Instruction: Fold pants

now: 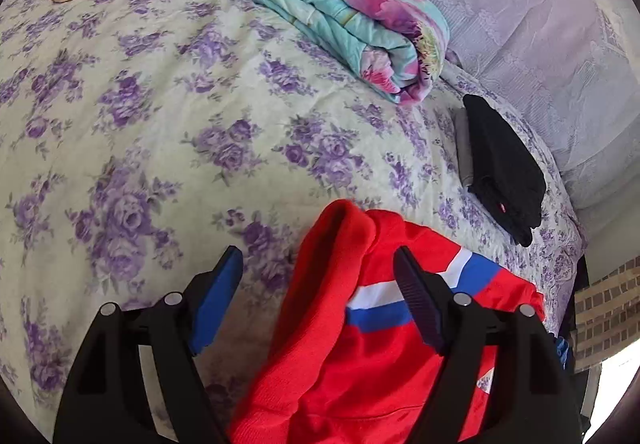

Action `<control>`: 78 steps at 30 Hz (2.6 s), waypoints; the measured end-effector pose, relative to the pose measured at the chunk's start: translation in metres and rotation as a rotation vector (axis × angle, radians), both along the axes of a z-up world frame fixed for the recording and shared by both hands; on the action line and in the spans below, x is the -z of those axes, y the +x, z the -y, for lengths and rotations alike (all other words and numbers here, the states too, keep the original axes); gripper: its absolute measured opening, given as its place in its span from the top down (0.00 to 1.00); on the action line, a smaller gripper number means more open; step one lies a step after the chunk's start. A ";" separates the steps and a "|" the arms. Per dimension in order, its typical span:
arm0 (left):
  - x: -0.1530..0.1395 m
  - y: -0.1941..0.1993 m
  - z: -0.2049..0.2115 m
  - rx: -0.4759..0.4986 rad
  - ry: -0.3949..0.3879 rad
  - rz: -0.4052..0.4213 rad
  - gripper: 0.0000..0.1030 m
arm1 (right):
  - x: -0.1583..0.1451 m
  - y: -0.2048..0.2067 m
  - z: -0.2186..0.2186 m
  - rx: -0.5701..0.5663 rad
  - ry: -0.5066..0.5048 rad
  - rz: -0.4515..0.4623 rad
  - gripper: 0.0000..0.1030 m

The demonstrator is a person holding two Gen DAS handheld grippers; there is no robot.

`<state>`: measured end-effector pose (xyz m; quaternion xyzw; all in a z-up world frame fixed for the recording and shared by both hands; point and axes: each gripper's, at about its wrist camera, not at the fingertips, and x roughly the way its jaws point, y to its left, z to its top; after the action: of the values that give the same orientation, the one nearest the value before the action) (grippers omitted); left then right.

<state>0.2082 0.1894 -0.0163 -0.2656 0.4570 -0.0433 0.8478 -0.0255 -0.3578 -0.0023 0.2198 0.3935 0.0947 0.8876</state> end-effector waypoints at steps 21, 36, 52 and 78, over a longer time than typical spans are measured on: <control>0.031 0.015 -0.006 0.113 -0.087 0.077 0.52 | -0.003 0.238 -0.106 -0.529 -0.513 0.156 0.17; 0.034 0.021 -0.009 0.123 -0.130 0.086 0.60 | 0.032 0.299 -0.113 -0.773 -0.526 0.059 0.65; 0.009 0.001 -0.009 0.120 -0.115 0.209 0.70 | -0.034 0.199 -0.124 -0.681 -0.580 0.203 0.97; 0.007 -0.182 -0.047 0.134 -0.066 0.186 0.51 | -0.015 -0.073 -0.145 -0.637 -0.461 0.267 0.97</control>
<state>0.0264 0.2369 -0.0235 -0.2570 0.3914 -0.1396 0.8725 -0.0988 -0.2124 0.0124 -0.1319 0.3342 0.3015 0.8832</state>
